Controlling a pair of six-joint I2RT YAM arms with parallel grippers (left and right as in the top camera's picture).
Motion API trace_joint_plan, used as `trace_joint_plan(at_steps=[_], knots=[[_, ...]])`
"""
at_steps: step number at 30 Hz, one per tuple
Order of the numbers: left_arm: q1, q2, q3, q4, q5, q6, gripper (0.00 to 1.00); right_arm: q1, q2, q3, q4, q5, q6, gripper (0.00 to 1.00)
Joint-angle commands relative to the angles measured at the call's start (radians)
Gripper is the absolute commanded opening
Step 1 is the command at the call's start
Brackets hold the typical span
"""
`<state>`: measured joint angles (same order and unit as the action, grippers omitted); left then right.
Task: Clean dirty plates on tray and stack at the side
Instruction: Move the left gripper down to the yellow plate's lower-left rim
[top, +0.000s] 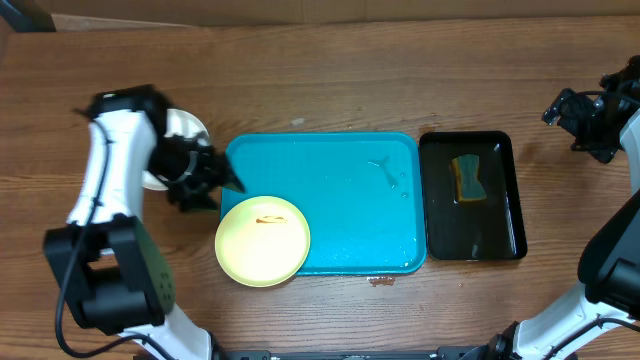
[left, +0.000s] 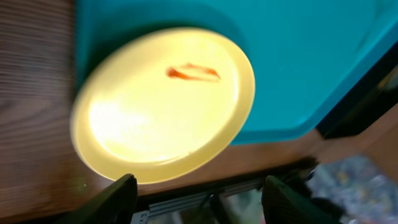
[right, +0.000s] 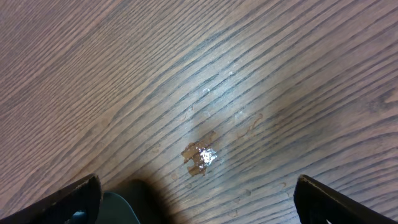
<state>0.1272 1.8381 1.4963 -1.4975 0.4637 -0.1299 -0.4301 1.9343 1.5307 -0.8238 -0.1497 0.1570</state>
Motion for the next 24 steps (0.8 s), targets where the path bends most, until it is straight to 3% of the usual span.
trace_joint_plan(at_steps=[1, 9, 12, 15, 19, 24], knots=[[-0.098, -0.089, -0.051, -0.01, -0.029, 0.012, 0.65, 0.003, -0.023, 0.013, 0.004, 0.0, 0.003, 1.0], [-0.226, -0.325, -0.27, 0.06, -0.195, -0.249, 0.65, 0.003, -0.023, 0.013, 0.004, 0.0, 0.003, 1.0], [-0.223, -0.451, -0.404, 0.107, -0.344, -0.45, 0.64, 0.003, -0.023, 0.013, 0.004, 0.0, 0.004, 1.0], [-0.221, -0.502, -0.485, 0.147, -0.367, -0.612, 0.6, 0.003, -0.023, 0.013, 0.004, 0.0, 0.003, 1.0], [-0.221, -0.51, -0.571, 0.217, -0.362, -0.716, 0.55, 0.003, -0.023, 0.013, 0.004, 0.0, 0.003, 1.0], [-0.221, -0.497, -0.66, 0.33, -0.314, -0.75, 0.45, 0.003, -0.023, 0.013, 0.004, 0.0, 0.003, 1.0]])
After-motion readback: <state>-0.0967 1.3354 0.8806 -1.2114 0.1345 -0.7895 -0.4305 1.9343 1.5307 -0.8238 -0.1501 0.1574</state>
